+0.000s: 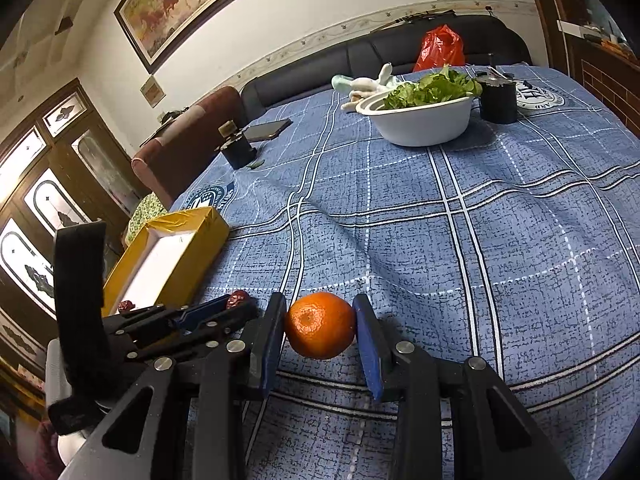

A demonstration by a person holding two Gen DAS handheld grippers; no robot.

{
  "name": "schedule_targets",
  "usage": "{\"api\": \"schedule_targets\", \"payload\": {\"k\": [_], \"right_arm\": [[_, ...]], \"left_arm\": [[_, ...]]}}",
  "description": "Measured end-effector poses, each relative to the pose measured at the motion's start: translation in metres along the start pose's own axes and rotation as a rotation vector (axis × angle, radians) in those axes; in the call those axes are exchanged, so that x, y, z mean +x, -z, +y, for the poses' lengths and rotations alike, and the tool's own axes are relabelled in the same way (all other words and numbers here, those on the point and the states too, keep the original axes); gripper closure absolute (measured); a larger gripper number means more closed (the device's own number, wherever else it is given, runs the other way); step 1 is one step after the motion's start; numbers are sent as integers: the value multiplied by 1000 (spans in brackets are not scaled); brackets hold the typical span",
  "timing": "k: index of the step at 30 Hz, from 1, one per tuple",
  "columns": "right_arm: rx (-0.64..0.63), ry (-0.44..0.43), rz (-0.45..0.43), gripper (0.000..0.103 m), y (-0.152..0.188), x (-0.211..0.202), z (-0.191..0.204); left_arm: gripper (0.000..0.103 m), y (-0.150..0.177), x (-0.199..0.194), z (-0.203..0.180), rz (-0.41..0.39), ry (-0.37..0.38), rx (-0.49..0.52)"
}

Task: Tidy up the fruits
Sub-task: 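Grasp the red date with the left tool while the right tool holds the orange, then carry the red date and orange over the tray and open both tools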

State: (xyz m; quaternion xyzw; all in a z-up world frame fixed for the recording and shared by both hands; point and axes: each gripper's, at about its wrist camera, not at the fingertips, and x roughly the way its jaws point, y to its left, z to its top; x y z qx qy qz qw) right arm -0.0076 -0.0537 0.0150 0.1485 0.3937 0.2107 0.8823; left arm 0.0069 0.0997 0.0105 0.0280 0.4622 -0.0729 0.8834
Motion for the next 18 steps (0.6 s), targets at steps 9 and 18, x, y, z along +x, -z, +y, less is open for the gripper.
{"api": "schedule_targets", "payload": {"k": [9, 18], "right_arm": [[-21, 6, 15, 64, 3, 6, 2], [-114, 90, -5, 65, 12, 8, 23]], "left_arm": [[85, 9, -58, 17, -115, 67, -96], [84, 43, -117, 94, -231, -2, -275]]}}
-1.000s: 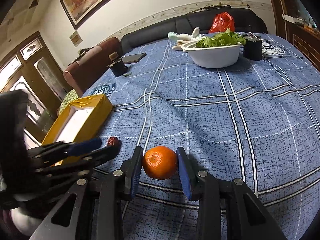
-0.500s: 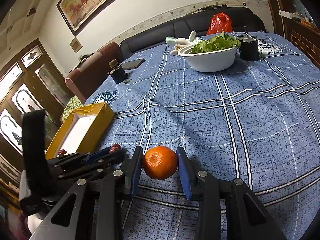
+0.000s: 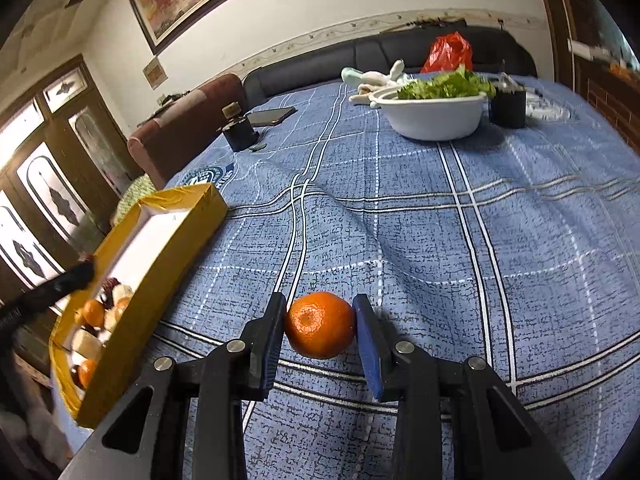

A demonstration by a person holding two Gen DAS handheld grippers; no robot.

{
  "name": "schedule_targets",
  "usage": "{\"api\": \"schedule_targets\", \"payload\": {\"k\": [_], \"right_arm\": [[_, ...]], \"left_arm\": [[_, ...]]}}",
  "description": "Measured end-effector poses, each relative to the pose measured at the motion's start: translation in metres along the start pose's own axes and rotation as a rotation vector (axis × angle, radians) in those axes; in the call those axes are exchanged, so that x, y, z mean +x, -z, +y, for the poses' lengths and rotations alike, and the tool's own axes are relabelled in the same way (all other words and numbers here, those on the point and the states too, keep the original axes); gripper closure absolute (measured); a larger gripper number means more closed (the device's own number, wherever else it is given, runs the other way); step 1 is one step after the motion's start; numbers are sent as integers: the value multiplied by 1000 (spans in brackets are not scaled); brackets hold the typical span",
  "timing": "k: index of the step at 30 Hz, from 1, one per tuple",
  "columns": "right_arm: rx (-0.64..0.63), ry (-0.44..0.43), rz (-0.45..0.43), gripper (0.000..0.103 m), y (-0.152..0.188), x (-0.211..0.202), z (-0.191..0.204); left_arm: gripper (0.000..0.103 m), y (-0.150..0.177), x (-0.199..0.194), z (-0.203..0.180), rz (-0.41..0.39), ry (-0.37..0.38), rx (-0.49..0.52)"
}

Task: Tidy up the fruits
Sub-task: 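Carry the red date and orange over the tray and open both tools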

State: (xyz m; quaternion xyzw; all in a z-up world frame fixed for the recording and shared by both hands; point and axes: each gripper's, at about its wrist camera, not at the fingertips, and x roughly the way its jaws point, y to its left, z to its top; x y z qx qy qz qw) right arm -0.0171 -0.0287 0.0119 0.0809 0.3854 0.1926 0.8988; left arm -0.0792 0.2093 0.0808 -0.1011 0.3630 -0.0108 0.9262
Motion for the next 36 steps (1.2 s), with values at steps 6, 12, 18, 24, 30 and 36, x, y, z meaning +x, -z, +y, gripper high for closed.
{"api": "schedule_targets", "payload": {"k": [6, 12, 18, 24, 30, 36], "right_arm": [[-43, -88, 8, 65, -9, -14, 48], [-173, -206, 96, 64, -15, 8, 131], [-262, -239, 169, 64, -8, 41, 192], [-288, -250, 215, 64, -10, 66, 222], [-317, -221, 248, 64, -18, 93, 243], [-286, -221, 265, 64, -25, 106, 246]], "left_arm": [[84, 5, -16, 61, -28, -66, -98], [84, 15, -29, 104, -49, -99, -189], [84, 25, -32, 125, -44, -123, -205], [84, 31, -30, 144, -36, -102, -248], [77, 33, -25, 145, -19, -57, -259], [39, 33, -32, 147, -35, -49, -258]]}}
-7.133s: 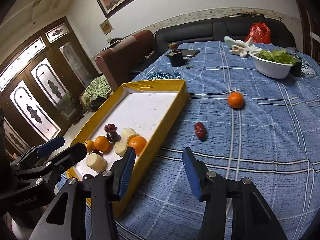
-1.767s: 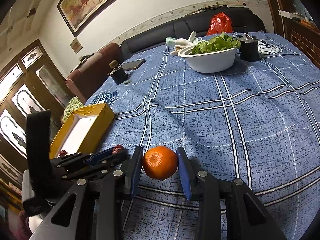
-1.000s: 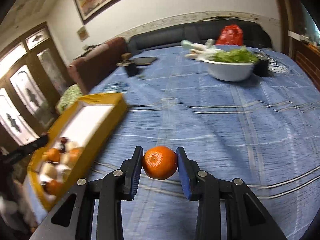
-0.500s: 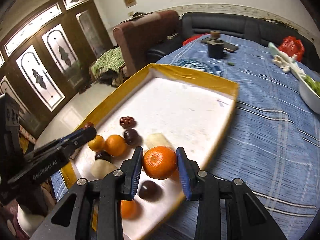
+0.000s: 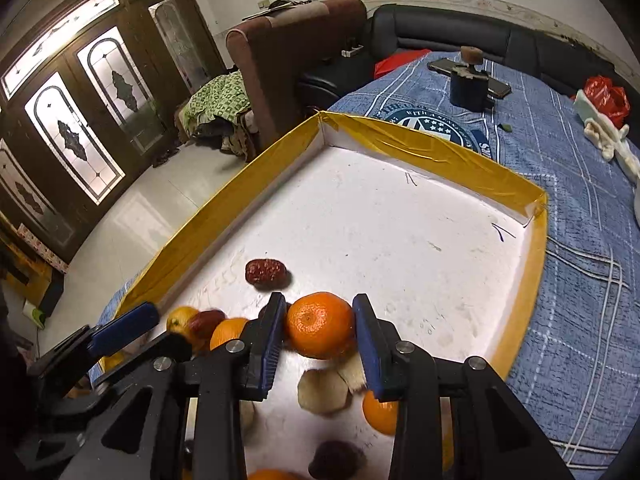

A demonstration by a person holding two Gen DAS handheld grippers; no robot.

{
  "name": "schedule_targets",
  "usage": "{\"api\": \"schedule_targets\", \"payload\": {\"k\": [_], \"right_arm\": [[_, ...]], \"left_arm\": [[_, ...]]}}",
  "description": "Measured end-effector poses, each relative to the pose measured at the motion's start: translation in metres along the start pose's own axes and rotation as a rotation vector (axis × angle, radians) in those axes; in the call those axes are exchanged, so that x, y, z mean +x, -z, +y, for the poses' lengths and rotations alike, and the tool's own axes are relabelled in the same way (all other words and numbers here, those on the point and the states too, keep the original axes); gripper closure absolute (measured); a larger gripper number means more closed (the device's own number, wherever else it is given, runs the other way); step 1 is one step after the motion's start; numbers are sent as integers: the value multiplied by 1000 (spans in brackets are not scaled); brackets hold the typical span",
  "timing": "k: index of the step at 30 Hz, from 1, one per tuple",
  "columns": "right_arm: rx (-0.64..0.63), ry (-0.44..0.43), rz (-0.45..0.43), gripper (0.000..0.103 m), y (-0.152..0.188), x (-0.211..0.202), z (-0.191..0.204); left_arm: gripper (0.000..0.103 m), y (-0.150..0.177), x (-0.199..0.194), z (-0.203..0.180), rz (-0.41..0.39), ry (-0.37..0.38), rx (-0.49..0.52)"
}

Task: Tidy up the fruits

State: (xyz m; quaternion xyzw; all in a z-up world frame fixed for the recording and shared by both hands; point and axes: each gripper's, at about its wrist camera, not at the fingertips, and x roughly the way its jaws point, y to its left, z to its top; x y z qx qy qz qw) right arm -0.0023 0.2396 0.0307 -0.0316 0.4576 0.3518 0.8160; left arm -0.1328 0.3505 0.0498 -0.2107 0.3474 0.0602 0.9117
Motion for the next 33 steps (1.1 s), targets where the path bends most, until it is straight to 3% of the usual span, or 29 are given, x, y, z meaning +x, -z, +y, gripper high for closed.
{"api": "schedule_targets", "payload": {"k": [4, 12, 16, 19, 25, 33], "right_arm": [[9, 1, -34, 53, 0, -9, -1], [42, 10, -120, 50, 27, -59, -16], [35, 78, -164, 44, 59, -88, -32], [45, 126, -173, 44, 75, -100, -47], [119, 170, -199, 43, 103, -121, -77], [111, 195, -241, 38, 136, -142, -83]], "left_arm": [[34, -3, -5, 5, -10, -2, -9], [33, -1, -13, -9, -34, -47, 49], [21, 2, -18, -29, -71, -156, 129], [18, 6, -19, -46, -88, -203, 177], [12, 15, -24, -83, -113, -247, 268], [9, 28, -26, -123, -111, -270, 332]]}}
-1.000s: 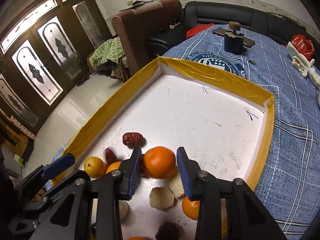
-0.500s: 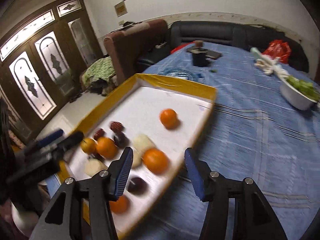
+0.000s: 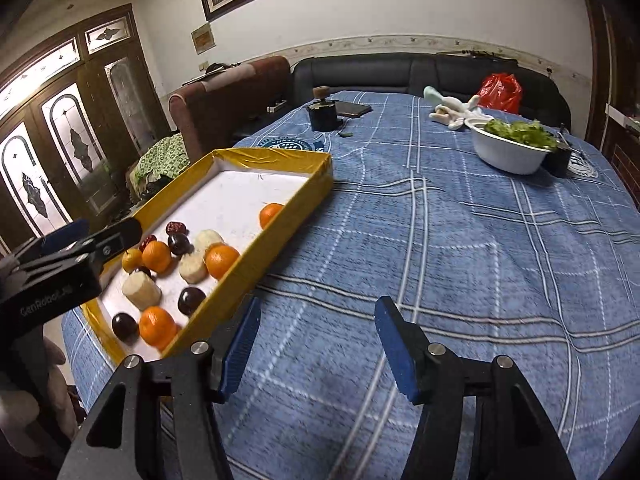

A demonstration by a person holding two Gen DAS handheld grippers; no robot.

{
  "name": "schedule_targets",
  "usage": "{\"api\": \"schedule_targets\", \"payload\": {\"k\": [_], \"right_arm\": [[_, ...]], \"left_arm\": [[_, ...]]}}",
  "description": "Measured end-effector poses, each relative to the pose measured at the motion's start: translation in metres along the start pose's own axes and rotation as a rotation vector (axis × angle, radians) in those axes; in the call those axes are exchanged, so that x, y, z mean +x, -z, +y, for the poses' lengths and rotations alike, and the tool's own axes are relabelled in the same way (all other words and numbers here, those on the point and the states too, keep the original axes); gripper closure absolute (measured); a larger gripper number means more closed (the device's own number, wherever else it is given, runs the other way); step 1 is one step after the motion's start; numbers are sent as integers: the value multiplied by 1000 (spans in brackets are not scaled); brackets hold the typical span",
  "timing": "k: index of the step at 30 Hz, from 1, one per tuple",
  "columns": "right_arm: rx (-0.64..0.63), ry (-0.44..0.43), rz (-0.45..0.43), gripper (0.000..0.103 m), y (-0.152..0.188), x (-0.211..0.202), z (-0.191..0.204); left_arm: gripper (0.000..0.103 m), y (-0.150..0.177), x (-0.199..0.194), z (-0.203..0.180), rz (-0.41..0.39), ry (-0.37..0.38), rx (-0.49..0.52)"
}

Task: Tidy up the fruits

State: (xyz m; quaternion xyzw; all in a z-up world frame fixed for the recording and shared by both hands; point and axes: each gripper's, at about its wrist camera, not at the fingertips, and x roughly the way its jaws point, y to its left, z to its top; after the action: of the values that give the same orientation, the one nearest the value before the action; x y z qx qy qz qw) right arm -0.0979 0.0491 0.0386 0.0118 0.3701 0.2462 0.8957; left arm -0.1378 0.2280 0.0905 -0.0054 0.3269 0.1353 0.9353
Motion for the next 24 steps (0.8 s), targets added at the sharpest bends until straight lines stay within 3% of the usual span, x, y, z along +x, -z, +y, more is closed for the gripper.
{"api": "schedule_targets", "payload": {"k": [16, 21, 24], "right_arm": [[60, 29, -53, 33, 20, -31, -45], [52, 19, -63, 33, 22, -36, -42], [29, 6, -81, 33, 22, -41, -33]], "left_arm": [[9, 1, -20, -65, -39, 7, 97], [9, 1, -34, -64, -93, -9, 84], [8, -1, -52, -56, -179, -39, 44]]}}
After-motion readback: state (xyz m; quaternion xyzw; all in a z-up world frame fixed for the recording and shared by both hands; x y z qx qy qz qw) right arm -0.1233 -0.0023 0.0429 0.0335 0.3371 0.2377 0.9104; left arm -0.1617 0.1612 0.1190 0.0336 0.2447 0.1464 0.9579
